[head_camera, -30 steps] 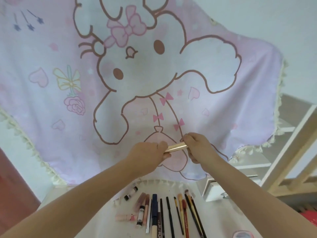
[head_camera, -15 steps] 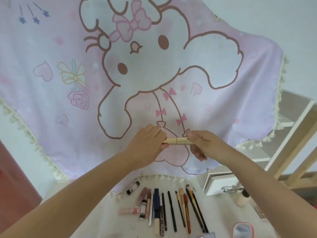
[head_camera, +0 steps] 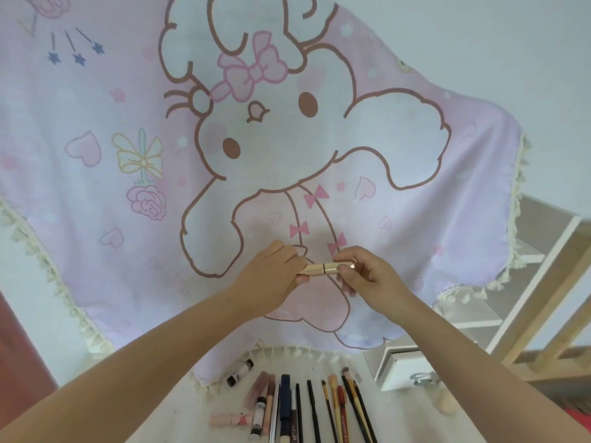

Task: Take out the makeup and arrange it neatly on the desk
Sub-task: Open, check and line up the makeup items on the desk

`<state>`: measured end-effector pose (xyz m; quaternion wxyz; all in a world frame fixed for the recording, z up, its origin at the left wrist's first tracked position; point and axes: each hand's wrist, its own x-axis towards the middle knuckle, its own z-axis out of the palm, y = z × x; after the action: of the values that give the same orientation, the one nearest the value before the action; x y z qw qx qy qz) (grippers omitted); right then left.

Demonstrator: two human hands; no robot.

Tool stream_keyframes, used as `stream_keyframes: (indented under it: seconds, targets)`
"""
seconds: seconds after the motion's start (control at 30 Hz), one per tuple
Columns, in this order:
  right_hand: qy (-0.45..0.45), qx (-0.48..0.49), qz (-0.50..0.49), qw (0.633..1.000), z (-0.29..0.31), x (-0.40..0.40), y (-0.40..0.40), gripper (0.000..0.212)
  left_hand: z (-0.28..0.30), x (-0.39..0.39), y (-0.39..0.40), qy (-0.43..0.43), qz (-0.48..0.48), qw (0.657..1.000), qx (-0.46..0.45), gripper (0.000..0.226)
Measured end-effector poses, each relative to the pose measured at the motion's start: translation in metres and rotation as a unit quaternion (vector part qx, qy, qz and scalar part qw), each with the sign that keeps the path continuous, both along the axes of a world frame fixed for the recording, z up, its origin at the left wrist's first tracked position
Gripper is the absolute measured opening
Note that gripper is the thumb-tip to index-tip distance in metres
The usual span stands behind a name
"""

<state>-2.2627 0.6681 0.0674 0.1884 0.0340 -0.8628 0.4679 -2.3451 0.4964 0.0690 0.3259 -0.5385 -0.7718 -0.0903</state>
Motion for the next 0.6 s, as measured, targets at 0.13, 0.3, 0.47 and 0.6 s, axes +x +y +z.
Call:
stream_keyframes:
  seconds: [0.13, 0.3, 0.47, 0.6]
  targets:
    - [-0.005, -0.019, 0.029, 0.999, 0.006, -0.004, 0.008, 0.028, 0.010, -0.002, 0.004, -0.021, 0.013, 1.000, -0.006, 0.024]
    - [-0.059, -0.053, -0.016, 0.997, 0.009, -0.009, 0.012, 0.025, 0.012, -0.003, 0.003, -0.019, 0.018, 1.000, -0.011, 0.024]
    - [0.008, -0.056, 0.062, 0.996, 0.000, -0.005, 0.016, 0.041, 0.004, -0.006, -0.002, -0.074, 0.046, 0.996, -0.028, 0.020]
    - [-0.095, -0.087, 0.062, 0.990, -0.002, -0.005, 0.012, 0.015, 0.002, 0.000, 0.002, -0.029, 0.009, 0.999, -0.024, 0.027]
